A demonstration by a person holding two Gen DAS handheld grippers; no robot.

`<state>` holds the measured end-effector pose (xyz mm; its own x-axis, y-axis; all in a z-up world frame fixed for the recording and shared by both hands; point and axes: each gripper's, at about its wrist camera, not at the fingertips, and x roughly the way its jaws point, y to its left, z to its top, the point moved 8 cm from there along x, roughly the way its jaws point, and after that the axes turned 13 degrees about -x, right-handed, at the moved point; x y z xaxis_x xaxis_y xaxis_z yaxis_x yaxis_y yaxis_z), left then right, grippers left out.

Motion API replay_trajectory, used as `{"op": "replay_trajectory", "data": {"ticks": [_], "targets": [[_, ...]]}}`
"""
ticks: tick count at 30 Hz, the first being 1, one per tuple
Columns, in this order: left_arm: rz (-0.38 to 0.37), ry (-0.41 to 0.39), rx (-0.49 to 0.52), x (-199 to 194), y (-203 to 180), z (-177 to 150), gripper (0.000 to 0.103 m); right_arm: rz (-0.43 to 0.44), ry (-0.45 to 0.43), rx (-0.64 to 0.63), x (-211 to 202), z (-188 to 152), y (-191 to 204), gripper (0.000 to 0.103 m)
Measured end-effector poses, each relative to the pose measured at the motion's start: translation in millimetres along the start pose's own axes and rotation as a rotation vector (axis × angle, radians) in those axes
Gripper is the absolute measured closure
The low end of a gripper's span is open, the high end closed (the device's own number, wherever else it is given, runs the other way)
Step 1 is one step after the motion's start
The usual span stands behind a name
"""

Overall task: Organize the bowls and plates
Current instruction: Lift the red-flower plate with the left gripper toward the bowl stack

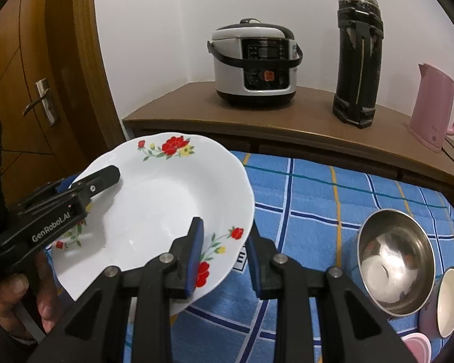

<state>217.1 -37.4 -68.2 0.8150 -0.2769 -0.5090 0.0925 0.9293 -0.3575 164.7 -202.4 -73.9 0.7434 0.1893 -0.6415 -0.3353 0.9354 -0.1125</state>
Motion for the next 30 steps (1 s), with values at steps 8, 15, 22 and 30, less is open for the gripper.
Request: {"op": "replay_trajectory", "data": {"ticks": [8, 15, 22, 30], "targets": [[0.008, -0.009, -0.016, 0, 8, 6, 0.067, -0.012, -0.017, -0.031, 2, 12, 7, 0.075], [0.017, -0.026, -0.021, -2, 13, 13, 0.067, -0.013, -0.023, -0.042, 6, 19, 13, 0.075], [0.019, -0.038, -0.027, -1, 17, 19, 0.067, -0.017, -0.036, -0.052, 7, 25, 16, 0.075], [0.027, -0.051, -0.019, 2, 18, 24, 0.067, -0.023, -0.047, -0.053, 12, 33, 16, 0.075]]}}
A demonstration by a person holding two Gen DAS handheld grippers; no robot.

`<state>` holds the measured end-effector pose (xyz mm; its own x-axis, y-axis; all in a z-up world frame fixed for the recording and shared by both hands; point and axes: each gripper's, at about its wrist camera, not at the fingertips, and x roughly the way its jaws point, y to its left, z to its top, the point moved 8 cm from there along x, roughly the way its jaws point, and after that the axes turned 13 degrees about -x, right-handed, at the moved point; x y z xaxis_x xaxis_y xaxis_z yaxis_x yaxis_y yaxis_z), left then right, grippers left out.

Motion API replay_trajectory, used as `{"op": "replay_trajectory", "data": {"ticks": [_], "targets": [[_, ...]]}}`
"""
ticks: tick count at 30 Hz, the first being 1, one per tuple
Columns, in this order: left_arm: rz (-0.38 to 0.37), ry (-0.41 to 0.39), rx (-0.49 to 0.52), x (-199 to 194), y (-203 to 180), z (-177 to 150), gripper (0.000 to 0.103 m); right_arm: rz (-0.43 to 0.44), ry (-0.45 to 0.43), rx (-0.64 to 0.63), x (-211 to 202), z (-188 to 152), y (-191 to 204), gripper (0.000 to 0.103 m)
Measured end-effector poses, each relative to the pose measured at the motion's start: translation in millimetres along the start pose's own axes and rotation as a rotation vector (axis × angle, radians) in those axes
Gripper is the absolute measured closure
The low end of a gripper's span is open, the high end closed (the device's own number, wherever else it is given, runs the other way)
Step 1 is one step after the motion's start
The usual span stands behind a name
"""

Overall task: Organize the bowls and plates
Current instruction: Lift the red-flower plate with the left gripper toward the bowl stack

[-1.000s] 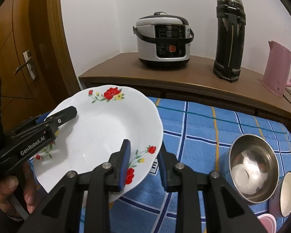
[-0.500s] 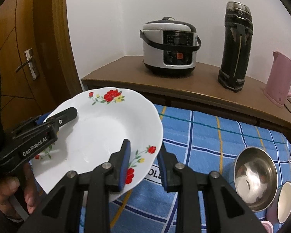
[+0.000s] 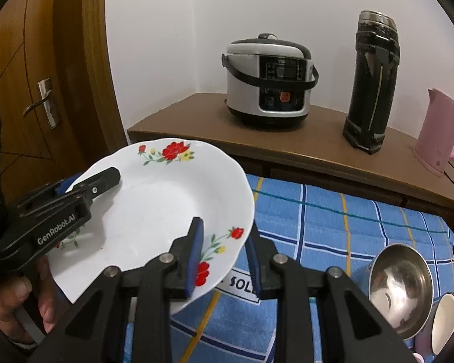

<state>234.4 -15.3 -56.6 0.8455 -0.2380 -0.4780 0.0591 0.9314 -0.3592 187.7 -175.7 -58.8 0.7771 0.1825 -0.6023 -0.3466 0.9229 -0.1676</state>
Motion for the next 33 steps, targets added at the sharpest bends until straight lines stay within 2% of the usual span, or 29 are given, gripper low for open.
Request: {"op": "replay_trajectory", "data": {"ticks": [33], "targets": [[0.02, -0.023, -0.027, 33, 20, 12, 0.067, -0.008, 0.029, -0.01, 36, 13, 4, 0.075]]}}
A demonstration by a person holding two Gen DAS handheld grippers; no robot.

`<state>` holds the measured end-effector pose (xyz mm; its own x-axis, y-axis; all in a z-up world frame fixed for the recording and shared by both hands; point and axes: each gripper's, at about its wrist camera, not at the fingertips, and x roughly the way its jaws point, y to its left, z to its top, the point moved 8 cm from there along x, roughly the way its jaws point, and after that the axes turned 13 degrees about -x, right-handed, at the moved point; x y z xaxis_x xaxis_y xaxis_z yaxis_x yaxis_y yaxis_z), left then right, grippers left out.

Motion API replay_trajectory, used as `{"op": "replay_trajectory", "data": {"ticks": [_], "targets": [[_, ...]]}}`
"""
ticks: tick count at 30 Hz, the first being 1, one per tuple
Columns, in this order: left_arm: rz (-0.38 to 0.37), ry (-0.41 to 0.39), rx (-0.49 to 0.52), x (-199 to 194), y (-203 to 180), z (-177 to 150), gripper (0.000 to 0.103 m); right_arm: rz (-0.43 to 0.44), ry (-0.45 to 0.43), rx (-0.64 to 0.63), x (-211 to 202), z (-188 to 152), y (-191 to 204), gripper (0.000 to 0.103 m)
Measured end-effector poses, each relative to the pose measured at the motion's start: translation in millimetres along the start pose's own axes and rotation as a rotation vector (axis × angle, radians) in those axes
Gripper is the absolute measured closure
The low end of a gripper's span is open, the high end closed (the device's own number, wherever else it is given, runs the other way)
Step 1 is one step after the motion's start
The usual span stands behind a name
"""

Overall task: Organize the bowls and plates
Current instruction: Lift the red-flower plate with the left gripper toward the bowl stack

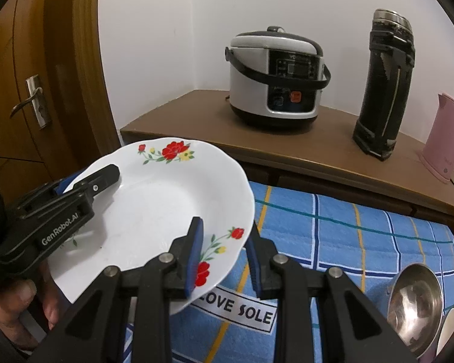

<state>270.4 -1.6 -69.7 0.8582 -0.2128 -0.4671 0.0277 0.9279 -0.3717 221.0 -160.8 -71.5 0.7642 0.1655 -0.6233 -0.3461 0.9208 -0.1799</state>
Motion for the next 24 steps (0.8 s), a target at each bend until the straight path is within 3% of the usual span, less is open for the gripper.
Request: {"op": "replay_trajectory", "data": {"ticks": [24], "targets": [[0.09, 0.046, -0.037, 27, 27, -8, 0.067, 0.024, 0.06, -0.008, 44, -2, 10, 0.073]]}}
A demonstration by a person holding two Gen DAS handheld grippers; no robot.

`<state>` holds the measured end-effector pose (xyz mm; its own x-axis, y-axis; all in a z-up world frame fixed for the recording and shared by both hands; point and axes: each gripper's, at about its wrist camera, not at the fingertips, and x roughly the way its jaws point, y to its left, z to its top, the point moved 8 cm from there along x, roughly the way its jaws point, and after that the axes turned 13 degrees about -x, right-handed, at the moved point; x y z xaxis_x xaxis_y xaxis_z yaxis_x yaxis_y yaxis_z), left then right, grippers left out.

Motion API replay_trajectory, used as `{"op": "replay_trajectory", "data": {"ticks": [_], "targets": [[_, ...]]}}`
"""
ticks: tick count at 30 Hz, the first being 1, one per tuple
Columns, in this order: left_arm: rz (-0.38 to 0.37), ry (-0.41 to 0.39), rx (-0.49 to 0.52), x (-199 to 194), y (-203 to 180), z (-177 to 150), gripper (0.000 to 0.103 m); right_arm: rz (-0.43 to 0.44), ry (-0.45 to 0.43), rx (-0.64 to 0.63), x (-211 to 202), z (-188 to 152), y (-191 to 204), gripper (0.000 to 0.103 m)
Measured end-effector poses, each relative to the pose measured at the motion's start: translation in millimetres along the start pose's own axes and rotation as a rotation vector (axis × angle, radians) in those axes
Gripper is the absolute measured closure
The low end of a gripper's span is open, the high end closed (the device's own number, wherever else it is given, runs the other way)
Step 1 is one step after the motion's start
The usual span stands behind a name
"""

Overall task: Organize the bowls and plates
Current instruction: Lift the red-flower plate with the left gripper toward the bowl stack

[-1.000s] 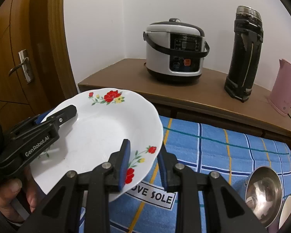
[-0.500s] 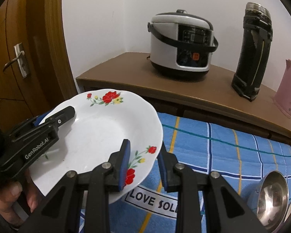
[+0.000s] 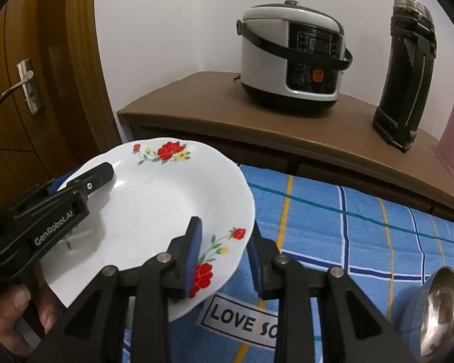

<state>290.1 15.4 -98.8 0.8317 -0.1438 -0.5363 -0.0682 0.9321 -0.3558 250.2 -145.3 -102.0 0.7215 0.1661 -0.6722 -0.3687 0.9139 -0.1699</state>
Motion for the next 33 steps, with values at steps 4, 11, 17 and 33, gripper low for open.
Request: {"op": "replay_trajectory", "data": {"ticks": [4, 11, 17, 33], "targets": [[0.009, 0.005, 0.002, 2, 1, -1, 0.067, -0.001, 0.006, -0.006, 4, 1, 0, 0.072], [0.022, 0.022, 0.001, 7, 3, -4, 0.067, -0.007, 0.008, -0.018, 8, 1, 0, 0.072], [0.047, 0.038, -0.009, 13, 9, -5, 0.067, -0.008, 0.012, -0.04, 13, 3, 4, 0.072], [0.074, 0.057, -0.008, 17, 12, -7, 0.067, 0.011, 0.026, -0.031, 27, 4, 5, 0.072]]}}
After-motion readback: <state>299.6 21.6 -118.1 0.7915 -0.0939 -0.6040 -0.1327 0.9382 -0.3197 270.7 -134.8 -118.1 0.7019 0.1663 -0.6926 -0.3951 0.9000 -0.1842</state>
